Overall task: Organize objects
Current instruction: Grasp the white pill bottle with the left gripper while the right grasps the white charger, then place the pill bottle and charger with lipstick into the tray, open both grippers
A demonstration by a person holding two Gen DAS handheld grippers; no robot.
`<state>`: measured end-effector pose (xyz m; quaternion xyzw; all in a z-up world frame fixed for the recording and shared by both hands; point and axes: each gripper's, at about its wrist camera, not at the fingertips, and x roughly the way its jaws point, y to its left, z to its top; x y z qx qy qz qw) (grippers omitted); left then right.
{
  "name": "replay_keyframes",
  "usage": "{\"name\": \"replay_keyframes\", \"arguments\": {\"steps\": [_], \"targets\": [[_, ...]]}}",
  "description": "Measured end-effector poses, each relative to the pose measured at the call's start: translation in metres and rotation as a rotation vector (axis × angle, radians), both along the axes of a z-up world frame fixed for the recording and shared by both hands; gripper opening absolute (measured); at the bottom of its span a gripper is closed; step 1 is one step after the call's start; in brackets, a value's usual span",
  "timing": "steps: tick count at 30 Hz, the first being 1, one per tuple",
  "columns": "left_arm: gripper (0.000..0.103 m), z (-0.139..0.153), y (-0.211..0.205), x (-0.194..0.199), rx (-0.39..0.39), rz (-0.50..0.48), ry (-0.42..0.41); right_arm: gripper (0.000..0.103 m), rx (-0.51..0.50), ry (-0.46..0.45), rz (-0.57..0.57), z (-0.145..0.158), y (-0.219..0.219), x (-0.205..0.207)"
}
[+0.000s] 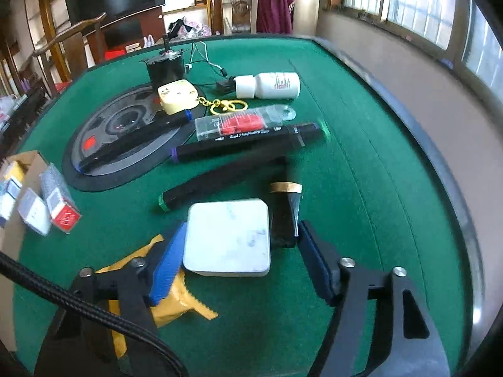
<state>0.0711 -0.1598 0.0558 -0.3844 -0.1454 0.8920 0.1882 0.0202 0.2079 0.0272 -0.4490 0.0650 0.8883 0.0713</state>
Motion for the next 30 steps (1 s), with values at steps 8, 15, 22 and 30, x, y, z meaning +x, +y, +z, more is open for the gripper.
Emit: {"name": "replay_keyframes", "arguments": {"steps": [8,15,22,30], "targets": [[0.031,0.004,-0.031,0.002,0.002,0.057,0.009,0.067,-0.183,0.054,-0.034,0.015,0.021,0.026],[0.031,0.006,-0.064,-0.015,-0.068,0.136,-0.008,0.067,-0.25,0.128,0.089,0.061,-0.019,0.029],[0.031,-0.018,-0.078,-0.054,-0.16,0.14,-0.123,0.067,-0.311,0.094,0.35,0.076,-0.123,0.013],[0.031,-0.037,-0.063,-0.089,-0.174,0.08,-0.217,0.068,-0.336,0.01,0.533,0.054,-0.222,-0.002]]}}
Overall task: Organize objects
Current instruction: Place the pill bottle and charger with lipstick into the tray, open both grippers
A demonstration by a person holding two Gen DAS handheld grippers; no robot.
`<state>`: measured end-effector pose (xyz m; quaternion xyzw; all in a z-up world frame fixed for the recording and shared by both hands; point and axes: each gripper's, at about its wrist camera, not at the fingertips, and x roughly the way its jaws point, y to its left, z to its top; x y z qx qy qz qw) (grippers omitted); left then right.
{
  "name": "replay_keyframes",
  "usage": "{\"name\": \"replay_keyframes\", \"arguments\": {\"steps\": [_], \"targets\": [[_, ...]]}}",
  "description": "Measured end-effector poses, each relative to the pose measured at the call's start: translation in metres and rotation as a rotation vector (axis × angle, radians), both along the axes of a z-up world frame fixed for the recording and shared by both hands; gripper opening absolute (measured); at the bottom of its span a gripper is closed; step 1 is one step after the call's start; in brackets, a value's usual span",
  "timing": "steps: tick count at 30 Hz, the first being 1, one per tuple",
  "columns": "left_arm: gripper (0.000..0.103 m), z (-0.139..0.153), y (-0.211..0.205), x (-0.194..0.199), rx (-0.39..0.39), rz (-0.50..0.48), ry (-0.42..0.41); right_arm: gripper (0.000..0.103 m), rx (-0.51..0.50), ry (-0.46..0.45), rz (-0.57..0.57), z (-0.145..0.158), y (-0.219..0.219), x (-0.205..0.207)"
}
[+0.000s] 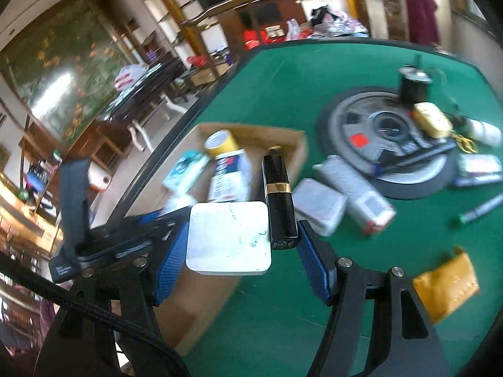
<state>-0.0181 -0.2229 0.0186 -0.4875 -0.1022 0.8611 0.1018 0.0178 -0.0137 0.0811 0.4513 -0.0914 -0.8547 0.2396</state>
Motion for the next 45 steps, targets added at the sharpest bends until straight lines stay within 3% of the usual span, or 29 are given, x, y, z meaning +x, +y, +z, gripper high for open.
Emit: {"name": "replay_keyframes", "arguments": {"steps": [7,11,14,16,19,21,30,36,42,45], "targets": [[0.031,-0.003,-0.006,-0.01,0.027,0.031,-0.013,0.068,0.045,-0.011,0.039,-0.013,-0.027,-0.005],[0.034,-0.003,-0.018,-0.006,0.096,0.066,-0.008,0.068,0.041,-0.02,0.032,-0.016,-0.029,-0.011],[0.036,0.004,-0.042,0.009,0.247,0.145,0.036,0.068,0.047,-0.014,0.042,-0.014,-0.031,-0.009],[0.04,0.014,-0.055,0.02,0.304,0.163,0.085,0.068,0.065,-0.009,0.06,-0.013,-0.038,-0.005],[0.049,0.029,-0.066,0.04,0.287,0.189,0.171,0.068,0.106,-0.013,0.101,-0.016,-0.052,-0.002],[0.052,0.029,-0.072,0.046,0.266,0.202,0.184,0.068,0.145,-0.005,0.126,-0.018,-0.064,-0.001],[0.052,0.005,-0.075,0.04,0.318,0.199,0.118,0.067,0.266,-0.007,0.177,-0.037,-0.095,-0.004],[0.052,0.004,-0.077,0.047,0.358,0.191,0.117,0.069,0.242,-0.062,0.139,-0.043,-0.085,-0.019],[0.052,0.005,-0.085,0.055,0.398,0.183,0.129,0.069,0.03,-0.166,0.107,-0.04,-0.057,-0.034],[0.052,0.007,-0.085,0.059,0.397,0.189,0.14,0.065,0.064,-0.165,0.065,-0.039,-0.052,-0.038]]}}
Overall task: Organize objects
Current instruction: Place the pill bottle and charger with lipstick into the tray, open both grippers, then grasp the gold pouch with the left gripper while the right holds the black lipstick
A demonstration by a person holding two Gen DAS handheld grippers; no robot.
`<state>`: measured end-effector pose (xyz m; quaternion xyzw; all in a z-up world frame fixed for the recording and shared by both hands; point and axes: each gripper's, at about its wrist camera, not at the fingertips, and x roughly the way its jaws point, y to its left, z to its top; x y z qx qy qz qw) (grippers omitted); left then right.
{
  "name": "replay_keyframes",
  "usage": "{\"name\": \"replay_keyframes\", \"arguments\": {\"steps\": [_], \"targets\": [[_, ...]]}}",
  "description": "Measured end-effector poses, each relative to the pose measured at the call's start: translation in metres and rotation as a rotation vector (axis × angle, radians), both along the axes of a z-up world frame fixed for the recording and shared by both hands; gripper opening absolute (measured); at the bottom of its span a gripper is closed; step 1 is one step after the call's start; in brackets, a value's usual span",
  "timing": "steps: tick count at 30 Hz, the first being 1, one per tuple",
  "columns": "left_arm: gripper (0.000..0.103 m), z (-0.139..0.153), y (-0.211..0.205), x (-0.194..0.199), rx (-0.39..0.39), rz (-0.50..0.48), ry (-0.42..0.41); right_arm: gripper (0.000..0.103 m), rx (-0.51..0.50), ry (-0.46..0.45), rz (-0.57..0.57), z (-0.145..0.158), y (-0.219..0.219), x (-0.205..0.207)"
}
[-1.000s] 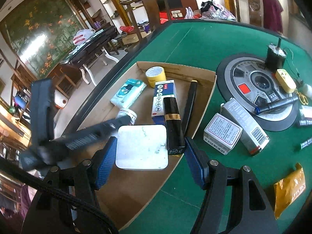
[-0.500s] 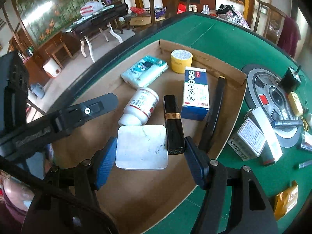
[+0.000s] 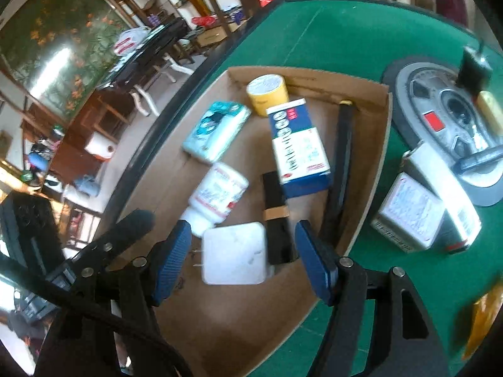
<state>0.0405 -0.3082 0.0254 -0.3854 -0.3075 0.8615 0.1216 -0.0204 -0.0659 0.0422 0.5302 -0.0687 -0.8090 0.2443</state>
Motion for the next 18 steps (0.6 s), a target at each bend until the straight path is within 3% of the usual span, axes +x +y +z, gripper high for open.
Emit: {"name": "replay_keyframes", "arguments": {"steps": [1,2,3,9,13,14,15,18], "targets": [[0.052,0.0,0.0,0.0,0.0,0.002,0.002,0.06,0.038,0.008,-0.009,0.0,-0.002,-0.001],[0.052,0.001,0.001,0.001,0.001,0.001,0.004,0.043,0.072,0.013,-0.014,-0.001,-0.004,-0.002],[0.052,0.001,0.001,0.001,0.003,-0.001,0.005,0.033,0.096,0.01,-0.015,-0.003,-0.006,-0.002],[0.052,0.0,0.008,0.003,-0.004,-0.016,0.004,0.032,0.188,0.055,-0.039,-0.001,-0.019,-0.005],[0.052,0.001,0.013,0.006,-0.001,-0.028,0.005,0.032,0.242,0.002,-0.061,-0.016,-0.021,-0.019],[0.052,0.002,0.013,0.007,-0.004,-0.028,0.007,0.027,0.253,0.034,-0.07,-0.014,-0.02,-0.02],[0.052,0.002,0.013,0.009,-0.005,-0.029,0.009,0.016,0.261,0.034,-0.068,-0.015,-0.02,-0.021],[0.052,0.003,0.012,0.011,-0.008,-0.03,0.013,0.015,0.201,0.055,-0.063,-0.009,-0.012,-0.013]]}}
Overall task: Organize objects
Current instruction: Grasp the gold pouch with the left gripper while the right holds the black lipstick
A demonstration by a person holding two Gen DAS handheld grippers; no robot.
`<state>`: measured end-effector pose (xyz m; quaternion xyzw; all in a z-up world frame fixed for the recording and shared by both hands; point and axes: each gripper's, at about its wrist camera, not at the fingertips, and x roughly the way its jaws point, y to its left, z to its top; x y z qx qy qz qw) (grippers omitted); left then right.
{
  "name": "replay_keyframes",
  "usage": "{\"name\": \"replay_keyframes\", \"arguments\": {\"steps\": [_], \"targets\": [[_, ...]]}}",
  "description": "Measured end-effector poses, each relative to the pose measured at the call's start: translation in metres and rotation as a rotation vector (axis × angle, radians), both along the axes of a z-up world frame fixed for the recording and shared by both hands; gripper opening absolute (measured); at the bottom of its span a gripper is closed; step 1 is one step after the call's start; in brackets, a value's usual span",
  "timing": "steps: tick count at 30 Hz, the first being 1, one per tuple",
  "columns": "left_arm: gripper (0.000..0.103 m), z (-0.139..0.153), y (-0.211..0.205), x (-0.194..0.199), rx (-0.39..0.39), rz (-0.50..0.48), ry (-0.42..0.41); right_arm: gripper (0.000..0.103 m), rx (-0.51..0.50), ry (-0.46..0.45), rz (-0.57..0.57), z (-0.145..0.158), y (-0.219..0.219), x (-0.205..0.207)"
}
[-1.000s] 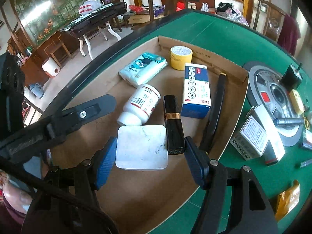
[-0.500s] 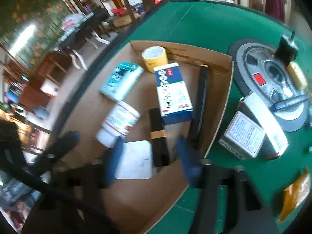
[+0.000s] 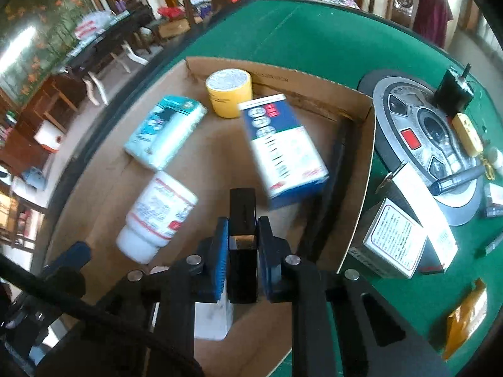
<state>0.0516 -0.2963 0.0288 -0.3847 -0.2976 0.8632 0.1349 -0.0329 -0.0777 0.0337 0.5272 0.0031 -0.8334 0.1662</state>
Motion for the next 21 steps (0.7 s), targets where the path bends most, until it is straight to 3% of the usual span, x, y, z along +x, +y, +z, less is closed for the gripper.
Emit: {"name": "replay_keyframes", "arguments": {"steps": [9,12,15,21], "targets": [[0.052,0.009,0.017,0.002,-0.013,-0.039,0.0,0.015,-0.261,0.118,-0.01,0.06,0.052,0.047],[0.052,0.02,0.04,0.003,-0.038,-0.102,0.025,0.015,-0.236,0.18,-0.062,0.078,0.08,0.065],[0.052,0.028,0.073,0.002,-0.086,-0.178,0.041,0.015,-0.171,0.235,-0.179,0.083,0.135,0.085],[0.052,0.031,0.155,-0.002,-0.215,-0.327,0.019,0.015,-0.173,0.182,-0.357,0.06,0.223,0.091]]}}
